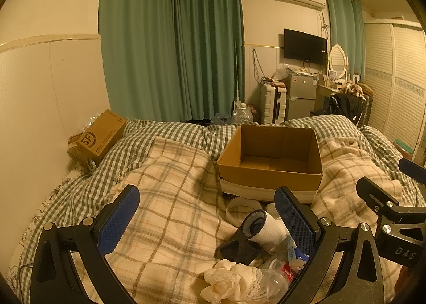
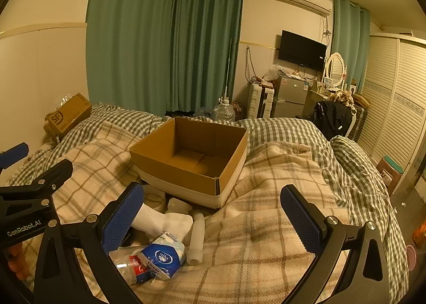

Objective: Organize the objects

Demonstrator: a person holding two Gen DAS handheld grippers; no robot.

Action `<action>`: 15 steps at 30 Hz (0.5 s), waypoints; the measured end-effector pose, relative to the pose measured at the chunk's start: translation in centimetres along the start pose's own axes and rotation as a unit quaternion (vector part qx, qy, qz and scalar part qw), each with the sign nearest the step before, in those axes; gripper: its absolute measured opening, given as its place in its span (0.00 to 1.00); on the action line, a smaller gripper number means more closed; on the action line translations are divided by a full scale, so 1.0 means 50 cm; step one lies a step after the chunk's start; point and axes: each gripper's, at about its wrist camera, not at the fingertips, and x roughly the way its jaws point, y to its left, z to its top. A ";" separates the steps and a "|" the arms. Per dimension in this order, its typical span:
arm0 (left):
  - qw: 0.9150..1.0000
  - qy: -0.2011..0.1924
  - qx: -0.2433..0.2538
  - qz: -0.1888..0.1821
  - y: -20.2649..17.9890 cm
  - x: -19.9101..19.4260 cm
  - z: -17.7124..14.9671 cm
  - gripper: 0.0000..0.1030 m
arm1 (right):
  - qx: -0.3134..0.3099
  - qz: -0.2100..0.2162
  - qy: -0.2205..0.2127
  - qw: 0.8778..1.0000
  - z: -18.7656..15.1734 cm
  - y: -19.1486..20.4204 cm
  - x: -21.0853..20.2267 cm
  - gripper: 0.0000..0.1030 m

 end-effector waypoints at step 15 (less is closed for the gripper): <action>1.000 0.000 0.000 0.002 -0.003 -0.026 0.012 1.00 | 0.002 0.005 -0.021 1.000 0.012 -0.014 -0.047 1.00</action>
